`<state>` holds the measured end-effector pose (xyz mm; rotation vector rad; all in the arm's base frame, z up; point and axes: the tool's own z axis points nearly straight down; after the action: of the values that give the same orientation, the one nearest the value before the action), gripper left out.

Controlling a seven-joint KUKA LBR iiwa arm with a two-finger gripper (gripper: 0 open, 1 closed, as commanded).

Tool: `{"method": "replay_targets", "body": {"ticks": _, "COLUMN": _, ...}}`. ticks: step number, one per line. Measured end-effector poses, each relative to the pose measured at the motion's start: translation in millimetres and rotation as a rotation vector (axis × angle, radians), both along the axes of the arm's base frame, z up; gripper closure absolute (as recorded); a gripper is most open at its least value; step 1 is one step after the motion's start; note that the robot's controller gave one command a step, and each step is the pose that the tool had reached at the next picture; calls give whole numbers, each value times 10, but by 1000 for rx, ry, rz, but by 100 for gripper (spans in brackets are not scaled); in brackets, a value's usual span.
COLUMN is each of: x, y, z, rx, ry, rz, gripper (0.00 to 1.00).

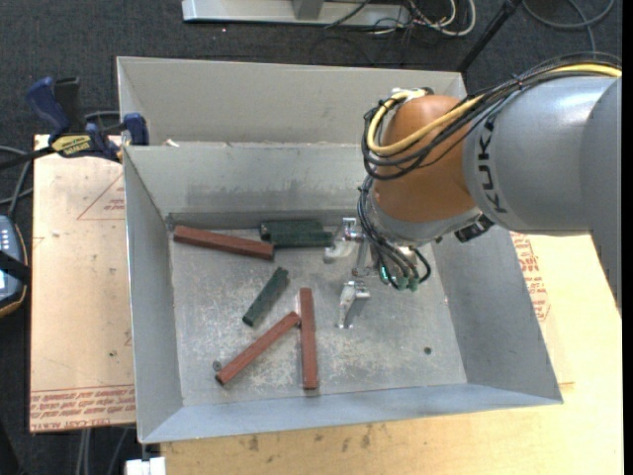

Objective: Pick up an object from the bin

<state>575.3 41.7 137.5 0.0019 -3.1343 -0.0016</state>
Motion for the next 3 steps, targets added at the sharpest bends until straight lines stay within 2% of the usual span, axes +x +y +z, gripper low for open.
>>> {"method": "replay_targets", "body": {"ticks": 1, "x": 19, "y": -2, "z": 44, "rx": 0, "ry": -8, "rz": -1, "gripper": 0}}
{"method": "replay_targets", "body": {"ticks": 2, "x": -132, "y": 652, "z": -495, "rx": 1, "ry": -17, "rz": 46, "gripper": 0}}
{"method": "replay_targets", "body": {"ticks": 3, "x": -145, "y": 840, "z": -617, "rx": 2, "ry": -27, "rz": 63, "gripper": 0}}
